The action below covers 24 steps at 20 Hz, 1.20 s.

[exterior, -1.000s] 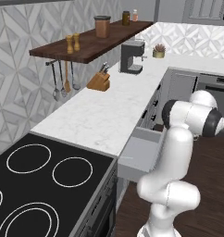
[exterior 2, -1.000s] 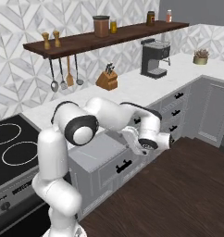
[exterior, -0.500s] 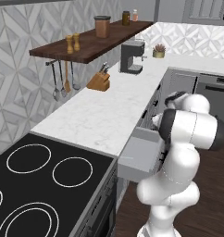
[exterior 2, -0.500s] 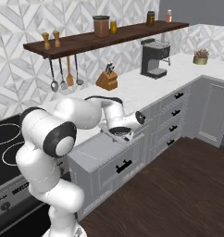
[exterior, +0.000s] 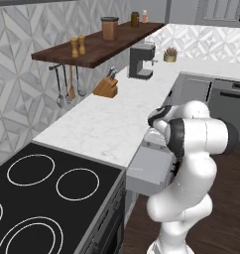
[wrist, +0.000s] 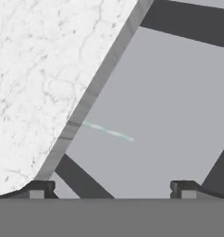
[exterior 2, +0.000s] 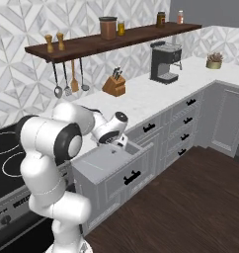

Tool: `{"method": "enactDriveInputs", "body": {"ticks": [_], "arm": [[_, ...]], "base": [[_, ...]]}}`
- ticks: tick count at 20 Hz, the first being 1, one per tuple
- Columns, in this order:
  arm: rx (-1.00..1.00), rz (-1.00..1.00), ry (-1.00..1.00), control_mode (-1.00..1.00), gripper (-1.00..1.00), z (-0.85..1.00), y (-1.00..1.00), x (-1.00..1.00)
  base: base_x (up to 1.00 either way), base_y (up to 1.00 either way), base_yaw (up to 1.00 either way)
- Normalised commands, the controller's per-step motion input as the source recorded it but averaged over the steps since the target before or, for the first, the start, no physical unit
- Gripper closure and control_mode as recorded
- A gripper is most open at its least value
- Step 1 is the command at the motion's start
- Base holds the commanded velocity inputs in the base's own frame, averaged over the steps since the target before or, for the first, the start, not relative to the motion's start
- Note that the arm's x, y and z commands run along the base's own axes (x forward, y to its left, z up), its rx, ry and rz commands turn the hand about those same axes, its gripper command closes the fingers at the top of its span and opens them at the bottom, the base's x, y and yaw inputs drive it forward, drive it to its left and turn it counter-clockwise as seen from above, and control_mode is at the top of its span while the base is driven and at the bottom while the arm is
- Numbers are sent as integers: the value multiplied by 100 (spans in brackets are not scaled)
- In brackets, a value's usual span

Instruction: Take a straw from the drawer in front and place it inside the glass cup on the dining counter.

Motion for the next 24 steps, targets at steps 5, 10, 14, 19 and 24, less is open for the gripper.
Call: {"method": "enactDriveInputs", "body": {"ticks": [5,10,14,19,24], "arm": [[-12,9,18,-100,-100,-50,0,14],[-4,15,15,-100,-100,-45,-16,5],[-1,10,1,-100,-100,-39,-48,-29],[0,6,0,-100,-100,-34,-61,-49],[0,2,3,-100,-100,-25,-66,-57]], "base": [[0,0,0],[0,0,0],[0,0,0],[0,0,0],[0,0,0]]}}
